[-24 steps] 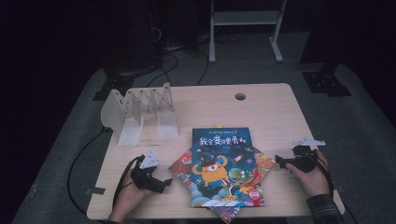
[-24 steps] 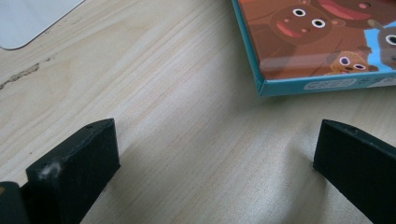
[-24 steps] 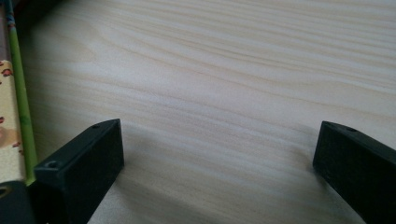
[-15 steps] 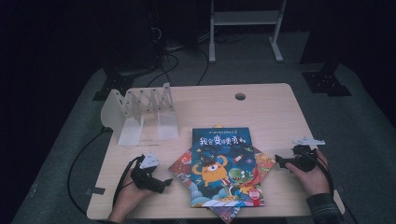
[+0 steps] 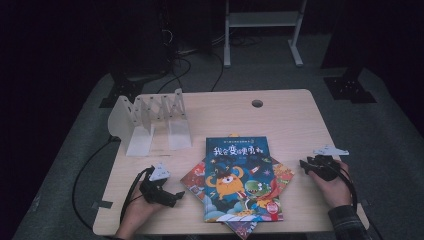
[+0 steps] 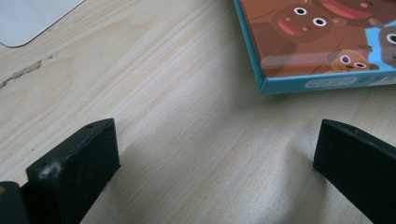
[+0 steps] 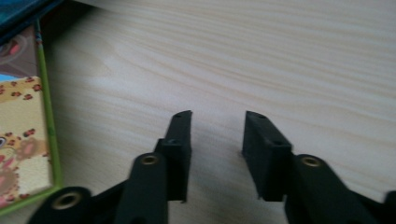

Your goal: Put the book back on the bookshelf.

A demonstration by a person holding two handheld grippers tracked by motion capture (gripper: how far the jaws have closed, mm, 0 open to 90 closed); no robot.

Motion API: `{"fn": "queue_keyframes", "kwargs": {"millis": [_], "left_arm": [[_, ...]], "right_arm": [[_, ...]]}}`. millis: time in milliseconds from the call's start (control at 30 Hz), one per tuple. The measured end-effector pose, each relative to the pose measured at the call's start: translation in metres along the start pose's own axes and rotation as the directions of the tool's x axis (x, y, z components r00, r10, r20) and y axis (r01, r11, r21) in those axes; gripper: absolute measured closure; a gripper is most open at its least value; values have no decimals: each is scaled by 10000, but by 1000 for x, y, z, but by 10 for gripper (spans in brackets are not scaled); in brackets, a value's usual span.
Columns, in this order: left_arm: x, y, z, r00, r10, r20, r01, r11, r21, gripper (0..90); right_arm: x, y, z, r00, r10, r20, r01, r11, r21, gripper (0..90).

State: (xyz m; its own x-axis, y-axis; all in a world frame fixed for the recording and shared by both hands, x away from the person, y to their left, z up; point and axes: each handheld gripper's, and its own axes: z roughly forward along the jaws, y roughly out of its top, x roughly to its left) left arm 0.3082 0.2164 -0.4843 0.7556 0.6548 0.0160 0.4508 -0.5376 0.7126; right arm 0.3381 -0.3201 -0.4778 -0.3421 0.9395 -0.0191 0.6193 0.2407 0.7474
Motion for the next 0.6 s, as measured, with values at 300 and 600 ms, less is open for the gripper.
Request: {"fn": "queue_keyframes", "kwargs": {"millis": [300,600], "left_arm": [[0,0,0,10000,-13,-12,13,10000,-14,0],[0,0,0,10000,-35,-56,35,10000,17,0]], "right_arm": [[1,19,-9,9920,477,-1166,-511,9983,-263,895],[8,37,0,9879,76,-1550,-117,9996,-255,897]]}}
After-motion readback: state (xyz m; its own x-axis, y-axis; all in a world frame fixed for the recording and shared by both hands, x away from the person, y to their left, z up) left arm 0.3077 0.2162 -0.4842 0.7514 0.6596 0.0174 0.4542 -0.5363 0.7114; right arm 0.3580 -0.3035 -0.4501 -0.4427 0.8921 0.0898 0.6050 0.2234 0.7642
